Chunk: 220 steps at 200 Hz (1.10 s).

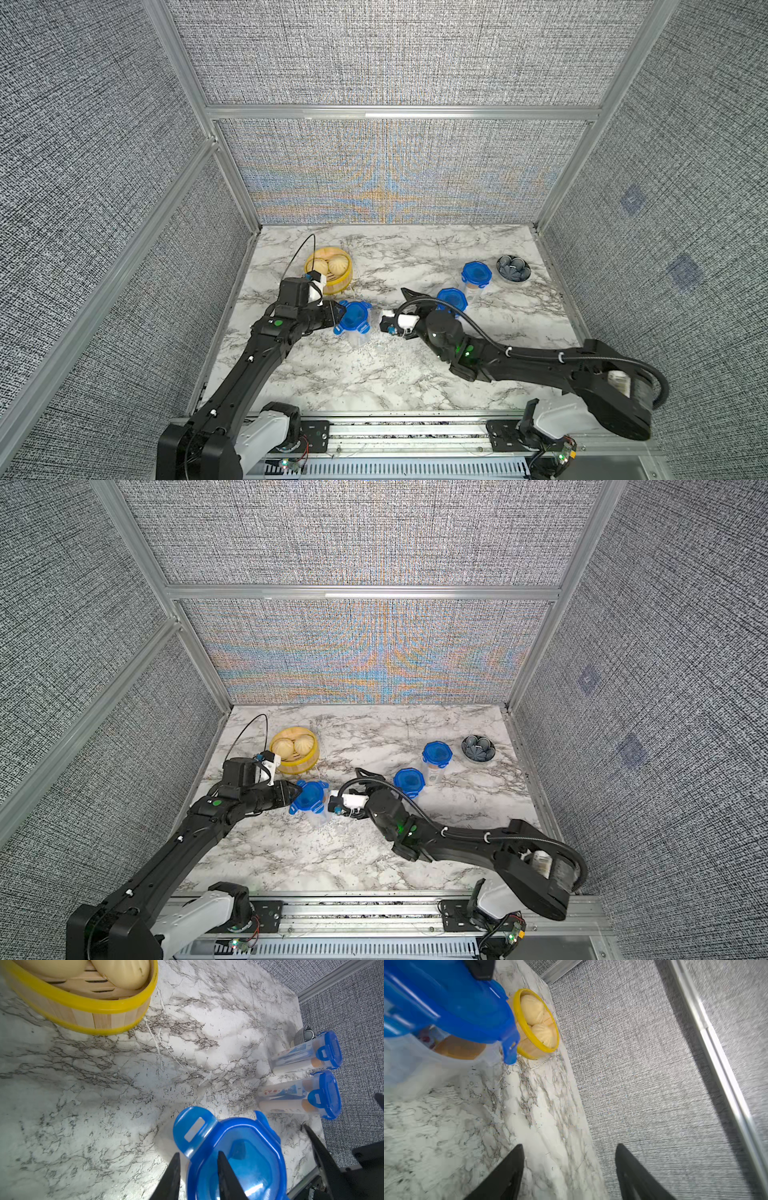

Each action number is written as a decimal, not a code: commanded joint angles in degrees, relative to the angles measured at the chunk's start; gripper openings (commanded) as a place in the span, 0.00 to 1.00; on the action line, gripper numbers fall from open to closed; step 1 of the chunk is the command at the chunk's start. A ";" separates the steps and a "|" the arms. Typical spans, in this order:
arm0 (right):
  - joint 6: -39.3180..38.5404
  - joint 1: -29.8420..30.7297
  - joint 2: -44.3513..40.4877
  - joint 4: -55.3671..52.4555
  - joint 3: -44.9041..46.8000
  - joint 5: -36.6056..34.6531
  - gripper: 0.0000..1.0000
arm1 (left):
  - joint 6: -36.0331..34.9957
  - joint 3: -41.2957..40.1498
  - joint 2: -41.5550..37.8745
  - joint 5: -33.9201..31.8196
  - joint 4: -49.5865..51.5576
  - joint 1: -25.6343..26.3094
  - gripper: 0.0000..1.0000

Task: Pack away toiletry kits
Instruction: Close the lid on the container.

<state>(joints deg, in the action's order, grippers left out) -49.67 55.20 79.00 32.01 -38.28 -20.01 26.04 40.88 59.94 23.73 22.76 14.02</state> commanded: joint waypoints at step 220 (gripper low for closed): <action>56.70 0.34 7.55 -56.36 -36.58 24.70 0.99 | -3.61 8.70 -7.82 -12.52 17.06 0.09 0.63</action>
<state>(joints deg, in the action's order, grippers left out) 4.19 52.18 83.92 -17.65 -71.00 12.36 24.36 47.31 54.15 16.99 33.80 14.61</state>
